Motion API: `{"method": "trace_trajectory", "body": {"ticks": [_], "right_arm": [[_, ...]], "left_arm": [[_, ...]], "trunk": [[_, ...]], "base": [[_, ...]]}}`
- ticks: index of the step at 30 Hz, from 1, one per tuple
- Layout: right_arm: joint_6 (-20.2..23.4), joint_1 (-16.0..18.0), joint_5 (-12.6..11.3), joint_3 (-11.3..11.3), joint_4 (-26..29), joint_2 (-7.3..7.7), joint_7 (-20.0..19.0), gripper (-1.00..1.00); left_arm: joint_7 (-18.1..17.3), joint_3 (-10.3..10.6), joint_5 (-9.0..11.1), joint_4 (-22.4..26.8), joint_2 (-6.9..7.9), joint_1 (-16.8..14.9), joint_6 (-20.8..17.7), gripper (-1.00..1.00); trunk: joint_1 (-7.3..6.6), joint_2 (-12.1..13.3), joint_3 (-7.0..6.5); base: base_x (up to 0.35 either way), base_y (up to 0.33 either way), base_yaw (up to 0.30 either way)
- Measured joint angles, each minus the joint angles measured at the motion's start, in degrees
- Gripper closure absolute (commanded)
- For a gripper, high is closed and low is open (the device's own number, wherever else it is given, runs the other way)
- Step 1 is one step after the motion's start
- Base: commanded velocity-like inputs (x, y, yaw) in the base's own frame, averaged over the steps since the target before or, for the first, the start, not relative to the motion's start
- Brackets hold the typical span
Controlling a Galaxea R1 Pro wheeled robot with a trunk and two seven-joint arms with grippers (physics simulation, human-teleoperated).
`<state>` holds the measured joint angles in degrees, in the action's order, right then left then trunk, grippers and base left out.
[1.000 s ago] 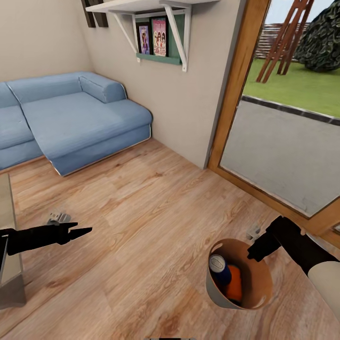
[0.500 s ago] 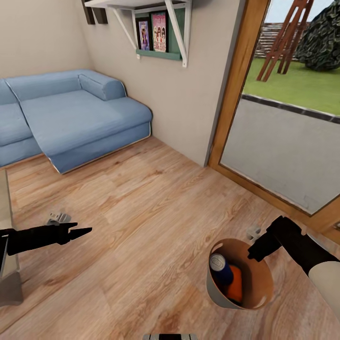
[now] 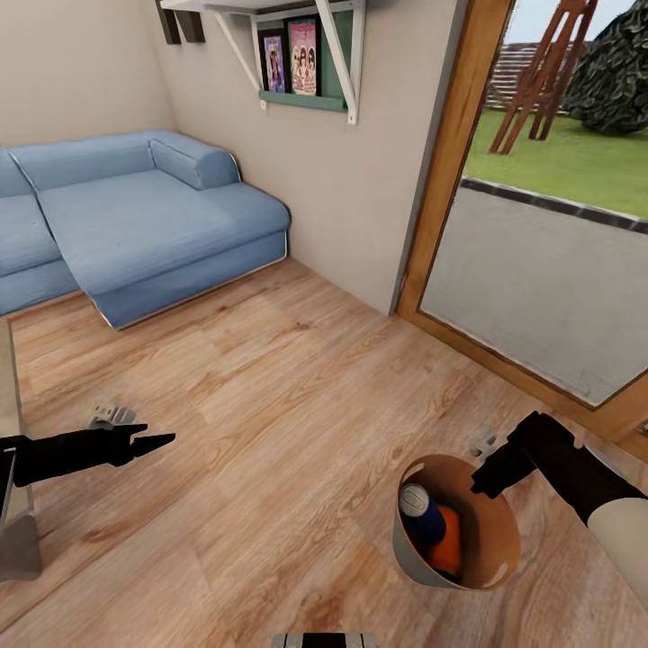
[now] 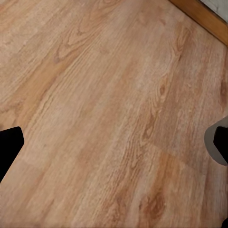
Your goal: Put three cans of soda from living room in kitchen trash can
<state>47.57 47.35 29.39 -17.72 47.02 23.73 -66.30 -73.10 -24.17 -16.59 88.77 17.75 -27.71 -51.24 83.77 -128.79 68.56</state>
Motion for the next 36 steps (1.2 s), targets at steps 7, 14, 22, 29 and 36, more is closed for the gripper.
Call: {"method": "trace_trajectory", "body": {"ticks": [7, 14, 22, 29, 36], "right_arm": [[0.01, 0.00, 0.00, 0.04, 0.00, 0.04, -0.04, 1.00], [0.02, 0.00, -0.03, 0.05, 0.00, 0.09, -0.05, 1.00], [0.03, 0.01, -0.07, 0.04, 0.00, 0.12, -0.01, 1.00], [0.01, 0.00, -0.03, 0.05, 0.00, 0.12, 0.00, 1.00], [0.03, 0.00, -0.01, 0.06, 0.00, 0.05, -0.02, 1.00]], "left_arm": [[0.12, 0.00, -0.06, 0.00, 0.00, 0.00, 0.00, -1.00], [0.13, 0.00, 0.01, -0.45, 0.01, -0.02, 0.00, -1.00], [0.01, 0.00, 0.12, -0.75, 0.04, -0.02, 0.00, -1.00], [0.09, 0.00, 0.07, -0.79, 0.02, -0.01, 0.00, -1.00], [0.08, 0.00, 0.08, -0.79, 0.08, -0.05, 0.00, -1.00]], "trunk": [[1.54, -2.81, 1.26], [3.08, -5.61, 2.51], [3.96, -7.24, 3.24], [5.27, -9.63, 4.31], [6.81, -12.43, 5.57]], "base": [[0.000, 0.000, 0.000], [0.000, 0.000, 0.000], [0.000, 0.000, 0.000], [0.000, 0.000, 0.000], [0.000, 0.000, 0.000]]}}
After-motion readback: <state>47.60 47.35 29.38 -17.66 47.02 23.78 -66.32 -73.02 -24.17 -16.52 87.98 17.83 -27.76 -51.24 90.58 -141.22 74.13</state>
